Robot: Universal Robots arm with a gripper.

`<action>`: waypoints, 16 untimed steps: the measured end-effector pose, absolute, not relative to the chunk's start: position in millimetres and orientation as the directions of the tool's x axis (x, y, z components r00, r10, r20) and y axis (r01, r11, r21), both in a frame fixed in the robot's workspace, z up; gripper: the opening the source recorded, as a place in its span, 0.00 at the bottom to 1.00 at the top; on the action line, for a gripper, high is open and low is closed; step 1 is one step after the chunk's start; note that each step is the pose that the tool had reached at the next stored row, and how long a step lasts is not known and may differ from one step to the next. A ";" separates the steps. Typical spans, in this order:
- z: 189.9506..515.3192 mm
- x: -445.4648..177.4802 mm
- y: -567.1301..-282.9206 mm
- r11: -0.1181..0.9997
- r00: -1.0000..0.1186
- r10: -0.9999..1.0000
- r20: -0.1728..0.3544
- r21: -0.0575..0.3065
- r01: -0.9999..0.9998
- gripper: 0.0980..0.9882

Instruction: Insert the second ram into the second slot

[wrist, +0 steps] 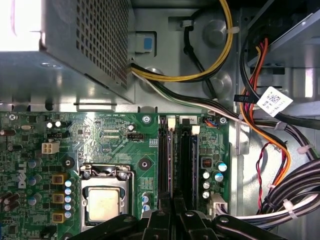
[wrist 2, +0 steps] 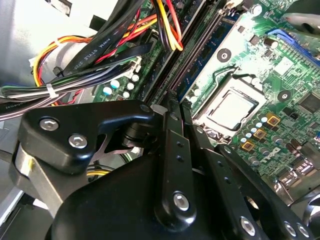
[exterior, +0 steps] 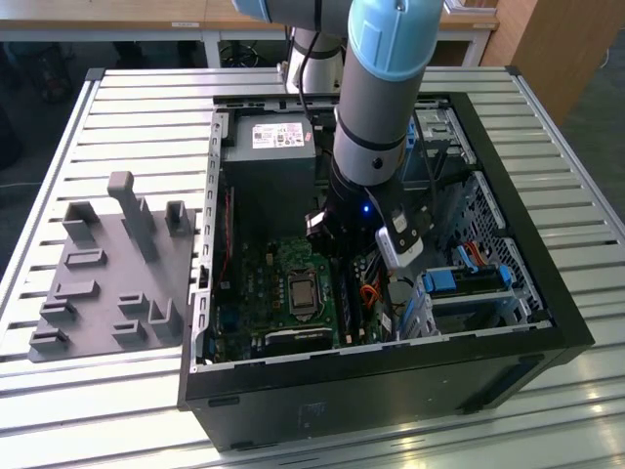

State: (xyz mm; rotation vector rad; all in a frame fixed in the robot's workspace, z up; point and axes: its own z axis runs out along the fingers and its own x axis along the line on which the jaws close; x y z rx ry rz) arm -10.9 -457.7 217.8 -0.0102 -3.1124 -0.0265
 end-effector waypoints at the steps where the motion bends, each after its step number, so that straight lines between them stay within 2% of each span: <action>1: 217.6 -10.9 -457.7 1.000 -1.000 0.006 0.030 0.017 0.007 0.04; 16: 216.7 -10.9 -458.1 1.000 -0.999 0.006 0.033 0.017 0.007 0.04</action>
